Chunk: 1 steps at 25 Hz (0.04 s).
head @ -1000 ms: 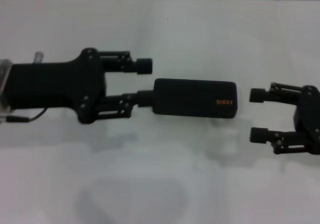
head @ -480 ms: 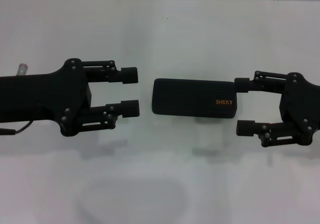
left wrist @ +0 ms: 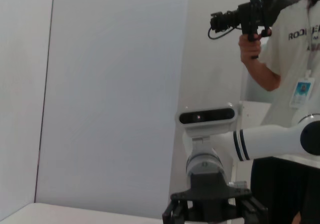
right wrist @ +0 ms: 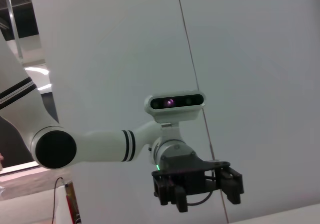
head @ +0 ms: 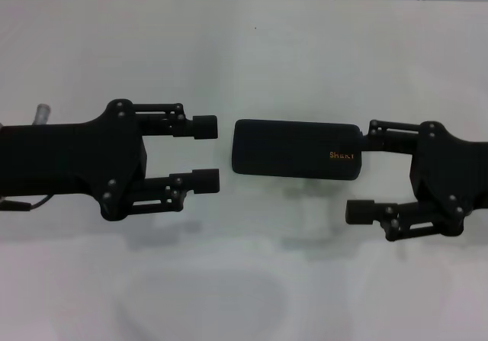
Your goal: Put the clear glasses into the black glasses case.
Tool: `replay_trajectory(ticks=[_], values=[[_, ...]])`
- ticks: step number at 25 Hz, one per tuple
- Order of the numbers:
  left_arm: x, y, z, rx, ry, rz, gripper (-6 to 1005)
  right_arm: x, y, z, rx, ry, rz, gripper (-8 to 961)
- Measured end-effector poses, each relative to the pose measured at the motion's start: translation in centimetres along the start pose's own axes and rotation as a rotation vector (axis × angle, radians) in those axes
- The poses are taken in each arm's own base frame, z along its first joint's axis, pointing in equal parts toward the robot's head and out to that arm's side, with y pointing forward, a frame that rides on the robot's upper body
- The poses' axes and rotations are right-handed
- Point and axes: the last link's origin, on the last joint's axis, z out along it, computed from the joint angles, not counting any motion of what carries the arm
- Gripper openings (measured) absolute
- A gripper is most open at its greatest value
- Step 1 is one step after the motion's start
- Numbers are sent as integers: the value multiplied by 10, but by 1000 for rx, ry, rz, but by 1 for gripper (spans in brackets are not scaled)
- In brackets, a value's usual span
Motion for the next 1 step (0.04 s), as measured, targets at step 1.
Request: replay_trajectory(ticks=[1], values=[[-1, 0, 0, 0, 4, -6, 575, 1, 0, 0, -2, 1, 4, 827]])
